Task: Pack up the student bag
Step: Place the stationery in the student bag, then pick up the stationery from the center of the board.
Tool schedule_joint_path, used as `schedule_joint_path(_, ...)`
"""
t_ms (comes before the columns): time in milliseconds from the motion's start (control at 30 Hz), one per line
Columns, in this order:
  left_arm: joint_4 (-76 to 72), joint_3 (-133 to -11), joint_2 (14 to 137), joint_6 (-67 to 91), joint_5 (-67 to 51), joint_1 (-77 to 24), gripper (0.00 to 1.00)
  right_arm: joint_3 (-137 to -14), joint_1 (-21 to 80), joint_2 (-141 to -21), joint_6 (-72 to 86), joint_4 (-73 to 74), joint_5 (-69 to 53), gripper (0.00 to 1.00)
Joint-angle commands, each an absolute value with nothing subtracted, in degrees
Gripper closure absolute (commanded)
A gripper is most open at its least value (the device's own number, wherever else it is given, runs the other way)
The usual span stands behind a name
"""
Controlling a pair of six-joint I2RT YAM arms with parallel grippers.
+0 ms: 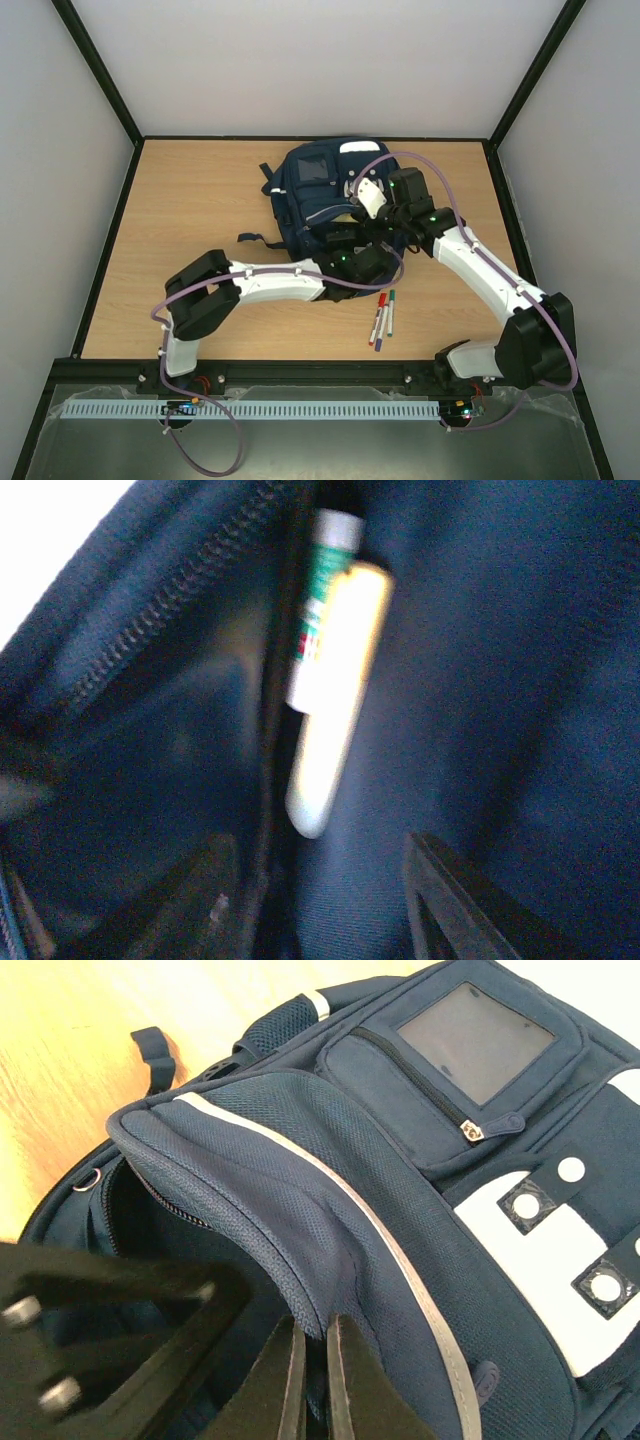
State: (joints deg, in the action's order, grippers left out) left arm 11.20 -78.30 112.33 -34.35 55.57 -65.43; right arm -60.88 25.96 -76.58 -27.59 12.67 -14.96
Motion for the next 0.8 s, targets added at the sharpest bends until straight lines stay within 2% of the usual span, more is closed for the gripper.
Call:
schedule_joint_path(0,11.7,-75.6,105.8,-33.0,57.1,-70.2,0.51,-61.1,26.4,-75.4,-26.2,12.0,-16.9,0.99)
schedule_joint_path(233,11.5,-67.1,94.4,-30.6,55.8,-76.4,0.48,-60.8,26.4,-76.5,-26.3,12.0,-17.4,0.99)
schedule_joint_path(400,9.2,-59.3,85.1,-25.0,53.8,-74.5,0.43,-59.5,26.3,-77.5,-27.5,11.7,-17.3,0.99)
schedule_joint_path(433,8.5,-58.0,83.6,-22.4,52.4,-71.9,0.40,-59.3,26.0,-78.0,-27.5,11.7,-17.6,0.92)
schedule_joint_path(500,8.4,-56.2,80.8,-16.2,45.6,-65.1,0.40,-59.3,25.4,-79.2,-27.5,11.9,-17.8,0.70)
schedule_joint_path(567,5.5,-53.8,77.6,-13.7,38.7,-60.3,0.39,-59.5,25.0,-80.0,-28.2,12.3,-16.7,0.58)
schedule_joint_path(767,0.5,-53.1,76.4,-11.4,28.3,-53.7,0.34,-55.0,23.3,-77.8,-30.8,11.0,-12.3,0.52)
